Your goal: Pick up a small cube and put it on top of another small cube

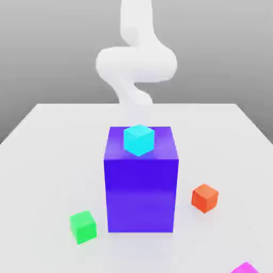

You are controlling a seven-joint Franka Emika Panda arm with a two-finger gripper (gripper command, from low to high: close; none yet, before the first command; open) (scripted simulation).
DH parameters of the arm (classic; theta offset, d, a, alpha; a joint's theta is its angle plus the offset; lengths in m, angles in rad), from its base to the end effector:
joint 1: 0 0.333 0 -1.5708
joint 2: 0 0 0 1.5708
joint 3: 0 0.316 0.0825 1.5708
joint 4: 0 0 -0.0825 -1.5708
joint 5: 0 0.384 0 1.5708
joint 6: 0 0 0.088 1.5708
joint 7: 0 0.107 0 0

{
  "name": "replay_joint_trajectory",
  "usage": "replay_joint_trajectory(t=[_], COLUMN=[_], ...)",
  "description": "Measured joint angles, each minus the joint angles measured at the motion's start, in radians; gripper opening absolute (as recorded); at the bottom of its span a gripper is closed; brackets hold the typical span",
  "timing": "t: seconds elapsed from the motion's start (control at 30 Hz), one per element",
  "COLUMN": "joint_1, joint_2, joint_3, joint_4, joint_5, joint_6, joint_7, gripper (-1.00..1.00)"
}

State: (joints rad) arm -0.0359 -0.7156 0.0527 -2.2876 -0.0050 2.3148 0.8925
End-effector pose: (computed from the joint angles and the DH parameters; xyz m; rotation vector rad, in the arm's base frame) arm 0.3764 0.0136 0.6879 -2.4389 1.1381 -0.9667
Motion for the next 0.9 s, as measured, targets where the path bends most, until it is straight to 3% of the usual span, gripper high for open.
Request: replay_joint_trajectory(t=[0.5, 0.9], joint_1=[-0.149, -0.072], joint_2=[0.507, 0.921], joint_3=[0.298, 0.346], joint_4=[0.073, 0.134], joint_5=[-0.158, -0.333], joint_6=[0.093, 0.158], joint_7=[0.65, 1.199], gripper=[0.0, 0.0])
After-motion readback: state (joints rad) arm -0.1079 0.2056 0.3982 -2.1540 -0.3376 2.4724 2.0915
